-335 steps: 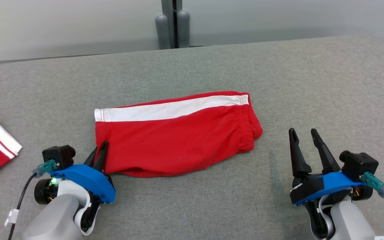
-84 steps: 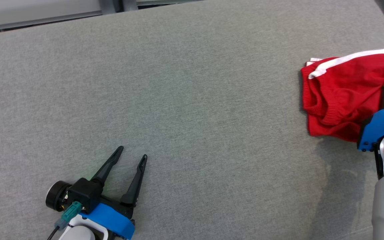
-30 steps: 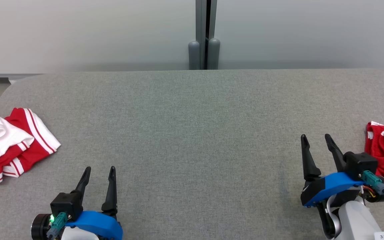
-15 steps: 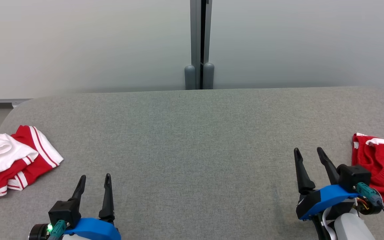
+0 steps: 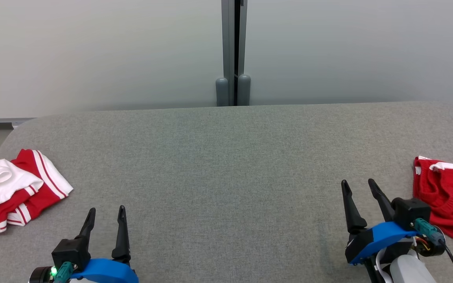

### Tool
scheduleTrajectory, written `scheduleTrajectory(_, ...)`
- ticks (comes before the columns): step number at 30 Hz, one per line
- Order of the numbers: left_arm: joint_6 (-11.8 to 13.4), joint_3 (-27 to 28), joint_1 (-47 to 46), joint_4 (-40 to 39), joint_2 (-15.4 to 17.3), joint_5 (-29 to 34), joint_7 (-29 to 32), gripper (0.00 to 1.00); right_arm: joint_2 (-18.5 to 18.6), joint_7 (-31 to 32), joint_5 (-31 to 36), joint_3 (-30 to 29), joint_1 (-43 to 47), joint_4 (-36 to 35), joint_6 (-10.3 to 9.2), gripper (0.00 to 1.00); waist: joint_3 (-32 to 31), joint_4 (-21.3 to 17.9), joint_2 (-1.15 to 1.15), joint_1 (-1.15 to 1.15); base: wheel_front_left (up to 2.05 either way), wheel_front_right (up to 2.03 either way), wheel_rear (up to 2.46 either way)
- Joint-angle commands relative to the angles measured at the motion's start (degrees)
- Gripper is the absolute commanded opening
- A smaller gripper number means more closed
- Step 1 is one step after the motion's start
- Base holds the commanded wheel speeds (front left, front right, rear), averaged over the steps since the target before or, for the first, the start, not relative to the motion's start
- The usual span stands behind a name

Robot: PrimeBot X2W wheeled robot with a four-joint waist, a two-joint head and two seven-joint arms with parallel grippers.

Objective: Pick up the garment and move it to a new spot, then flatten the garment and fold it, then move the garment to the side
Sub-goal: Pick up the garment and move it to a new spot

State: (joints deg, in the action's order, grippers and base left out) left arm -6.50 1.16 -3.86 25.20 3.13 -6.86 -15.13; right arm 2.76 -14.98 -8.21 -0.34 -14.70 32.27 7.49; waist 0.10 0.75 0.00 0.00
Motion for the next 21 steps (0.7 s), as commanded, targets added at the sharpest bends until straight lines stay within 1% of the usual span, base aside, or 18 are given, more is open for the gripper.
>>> scheduleTrajectory(1,-0.1,0.5,-0.1,-0.4,-0.1,0.2,0.0,1.00,0.3,-0.3,-0.1,0.3,0.6,0.0,0.00,1.00,0.1,0.1,0.00,0.00,0.00,0.00,0.00)
scheduleTrajectory(5,-0.1,1.4,-0.4,0.0,-0.1,-0.1,0.0,1.00,0.2,-0.3,-0.2,1.1,0.9,0.1,0.00,1.00,0.0,1.0,0.00,0.00,0.00,0.00,0.00)
scheduleTrajectory(8,-0.1,2.2,-0.9,0.5,-0.1,0.0,0.0,1.00,0.3,-0.3,-0.6,1.3,1.1,0.1,0.00,1.00,0.3,2.6,0.00,0.00,0.00,0.00,0.00)
scheduleTrajectory(13,-0.4,3.4,-1.5,1.0,0.0,0.3,0.0,1.00,0.3,-0.3,-1.8,2.1,1.2,0.0,0.00,1.00,1.1,6.9,0.00,0.00,0.00,0.00,0.00)
scheduleTrajectory(21,-0.7,5.5,-2.3,2.1,0.8,0.5,0.0,1.00,0.3,-0.3,-3.1,3.8,-0.1,0.8,0.00,1.00,2.1,15.1,0.00,0.00,0.00,0.00,0.00)
